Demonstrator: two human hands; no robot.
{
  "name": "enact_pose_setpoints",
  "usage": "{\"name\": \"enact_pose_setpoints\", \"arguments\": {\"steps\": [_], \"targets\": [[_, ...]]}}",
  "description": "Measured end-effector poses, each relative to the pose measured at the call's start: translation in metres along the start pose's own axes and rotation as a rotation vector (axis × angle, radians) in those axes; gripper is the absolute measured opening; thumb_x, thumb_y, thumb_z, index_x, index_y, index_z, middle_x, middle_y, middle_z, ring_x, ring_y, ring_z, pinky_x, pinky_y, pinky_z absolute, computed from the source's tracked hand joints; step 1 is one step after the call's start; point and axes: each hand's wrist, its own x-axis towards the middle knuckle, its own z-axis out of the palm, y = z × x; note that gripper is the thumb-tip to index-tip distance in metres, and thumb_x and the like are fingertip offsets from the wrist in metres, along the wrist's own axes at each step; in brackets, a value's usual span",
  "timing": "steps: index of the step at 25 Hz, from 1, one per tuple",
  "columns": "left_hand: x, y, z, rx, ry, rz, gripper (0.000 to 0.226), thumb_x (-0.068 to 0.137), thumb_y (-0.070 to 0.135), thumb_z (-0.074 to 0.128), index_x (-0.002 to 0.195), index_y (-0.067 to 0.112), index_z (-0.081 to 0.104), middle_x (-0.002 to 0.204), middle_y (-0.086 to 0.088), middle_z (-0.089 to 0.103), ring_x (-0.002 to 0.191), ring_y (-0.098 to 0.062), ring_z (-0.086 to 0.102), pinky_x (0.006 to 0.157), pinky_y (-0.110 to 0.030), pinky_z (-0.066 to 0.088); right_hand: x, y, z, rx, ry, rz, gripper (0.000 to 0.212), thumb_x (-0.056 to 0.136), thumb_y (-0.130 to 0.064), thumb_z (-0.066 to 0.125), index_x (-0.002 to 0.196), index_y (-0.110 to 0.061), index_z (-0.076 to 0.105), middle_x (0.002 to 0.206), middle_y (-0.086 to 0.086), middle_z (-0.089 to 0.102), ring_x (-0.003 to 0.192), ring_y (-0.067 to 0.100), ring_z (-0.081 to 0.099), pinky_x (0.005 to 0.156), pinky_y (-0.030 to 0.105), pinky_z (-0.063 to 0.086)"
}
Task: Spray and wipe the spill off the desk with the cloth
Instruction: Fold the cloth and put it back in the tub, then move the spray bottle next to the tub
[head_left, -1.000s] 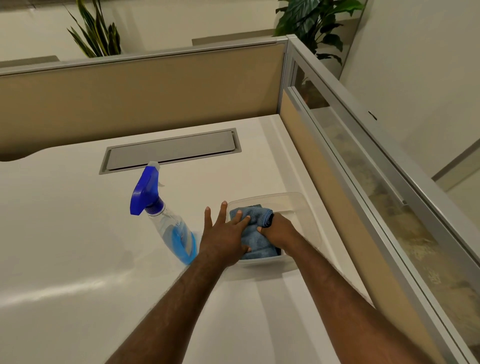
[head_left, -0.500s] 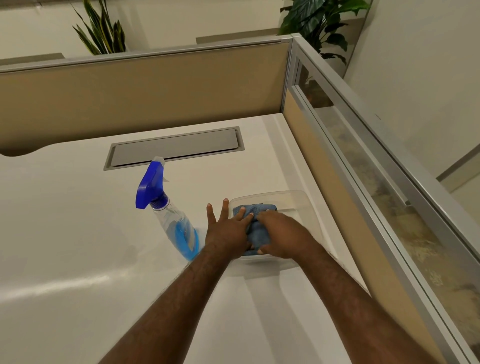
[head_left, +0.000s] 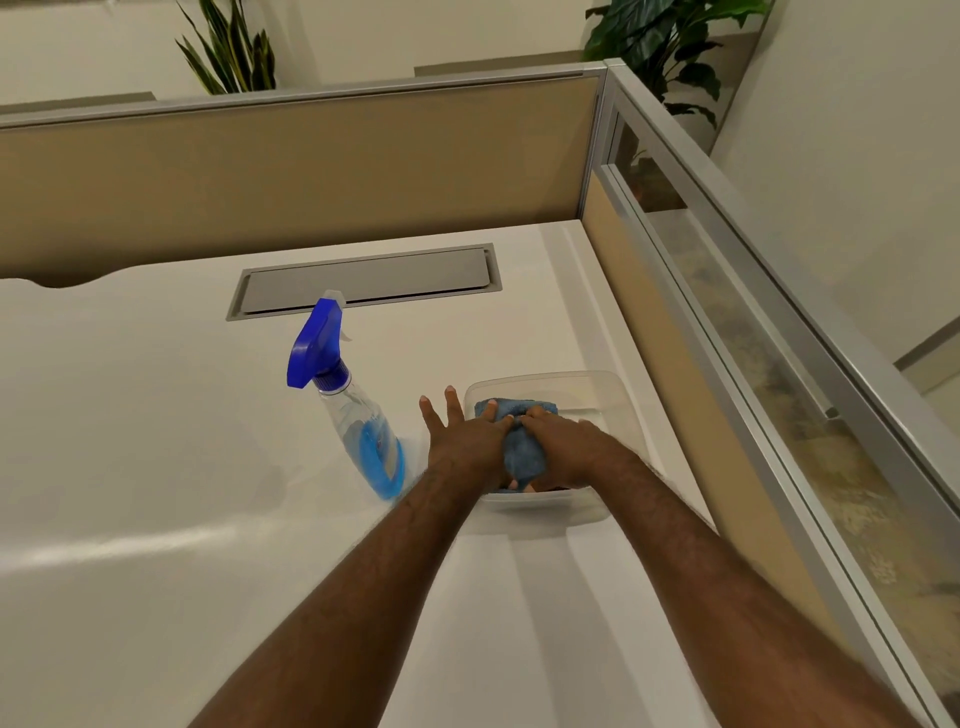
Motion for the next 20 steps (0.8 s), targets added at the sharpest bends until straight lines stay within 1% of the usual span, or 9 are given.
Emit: {"name": "enact_pose_setpoints", "arguments": {"steps": [3, 5, 7, 9, 10, 12, 15, 17, 20], "targets": [[-0.041, -0.021, 0.014, -0.318, 0.188, 0.052, 0.065, 0.092, 0.058, 0.047, 0.149, 0.039, 0.022, 0.162, 0.007, 0.020, 0.149, -0.035, 0.006, 0.116, -0.060, 0.007, -0.015, -0.007, -0.007, 0.378, 0.274, -0.035, 0.063, 0.082, -0.024, 0.073, 0.138, -0.022, 0.045, 0.139, 0.001, 0.053, 0.125, 0.021, 0.052, 0.105, 0.033, 0.042], [-0.089, -0.041, 0.039, -0.455, 0.351, 0.094, 0.053, 0.091, 0.057, 0.049, 0.141, 0.041, 0.039, 0.151, 0.014, 0.042, 0.141, -0.017, 0.035, 0.111, -0.037, 0.031, -0.023, -0.027, -0.011, 0.535, 0.489, -0.086, 0.053, 0.086, -0.021, 0.069, 0.135, -0.024, 0.048, 0.139, -0.003, 0.052, 0.124, 0.016, 0.052, 0.101, 0.025, 0.041], [-0.136, -0.064, 0.067, -0.498, 0.410, 0.056, 0.043, 0.088, 0.061, 0.050, 0.127, 0.044, 0.054, 0.129, 0.023, 0.061, 0.114, -0.001, 0.057, 0.093, -0.016, 0.036, -0.022, -0.064, -0.011, 0.628, 0.609, -0.158, 0.057, 0.084, -0.031, 0.072, 0.135, -0.028, 0.046, 0.137, -0.007, 0.051, 0.119, 0.010, 0.051, 0.098, 0.027, 0.043], [-0.162, -0.090, 0.093, -0.518, 0.427, -0.080, 0.037, 0.085, 0.060, 0.054, 0.117, 0.042, 0.063, 0.115, 0.024, 0.068, 0.092, 0.000, 0.064, 0.083, -0.014, 0.039, -0.015, -0.111, -0.002, 0.655, 0.633, -0.201, 0.073, 0.078, -0.047, 0.073, 0.139, -0.032, 0.037, 0.143, -0.008, 0.042, 0.122, 0.009, 0.046, 0.098, 0.030, 0.044], [-0.165, -0.100, 0.104, -0.531, 0.457, -0.143, 0.036, 0.085, 0.056, 0.058, 0.117, 0.040, 0.064, 0.115, 0.021, 0.069, 0.092, -0.001, 0.064, 0.084, -0.016, 0.041, -0.010, -0.131, 0.004, 0.642, 0.626, -0.189, 0.083, 0.074, -0.057, 0.071, 0.142, -0.033, 0.030, 0.148, -0.008, 0.036, 0.128, 0.010, 0.042, 0.100, 0.032, 0.043], [-0.159, -0.119, 0.120, -0.546, 0.501, -0.229, 0.050, 0.086, 0.051, 0.062, 0.131, 0.031, 0.055, 0.133, 0.009, 0.061, 0.116, -0.010, 0.058, 0.096, -0.024, 0.043, 0.001, -0.164, 0.016, 0.611, 0.609, -0.137, 0.100, 0.065, -0.075, 0.062, 0.146, -0.034, 0.020, 0.155, -0.006, 0.028, 0.137, 0.013, 0.035, 0.103, 0.033, 0.038], [-0.133, -0.137, 0.128, -0.466, 0.337, -0.286, 0.088, 0.085, 0.062, 0.054, 0.153, 0.025, 0.012, 0.164, 0.000, 0.012, 0.149, -0.024, 0.015, 0.117, -0.043, 0.023, 0.018, -0.194, 0.033, 0.583, 0.604, -0.011, 0.113, 0.058, -0.086, 0.050, 0.149, -0.027, 0.016, 0.157, -0.002, 0.028, 0.139, 0.019, 0.036, 0.103, 0.033, 0.038], [-0.114, -0.144, 0.125, -0.418, 0.227, -0.274, 0.099, 0.084, 0.069, 0.048, 0.153, 0.027, -0.008, 0.163, 0.001, -0.013, 0.150, -0.027, -0.007, 0.118, -0.051, 0.009, 0.026, -0.202, 0.044, 0.541, 0.636, 0.076, 0.103, 0.067, -0.079, 0.055, 0.148, -0.023, 0.022, 0.153, -0.001, 0.036, 0.135, 0.020, 0.043, 0.098, 0.030, 0.041], [-0.095, -0.147, 0.118, -0.378, 0.183, -0.196, 0.101, 0.083, 0.072, 0.047, 0.152, 0.027, -0.011, 0.163, 0.000, -0.014, 0.150, -0.029, -0.011, 0.118, -0.056, 0.004, 0.035, -0.204, 0.054, 0.483, 0.744, 0.146, 0.068, 0.082, -0.059, 0.061, 0.133, -0.020, 0.042, 0.128, 0.001, 0.061, 0.111, 0.019, 0.063, 0.082, 0.022, 0.042]]}}
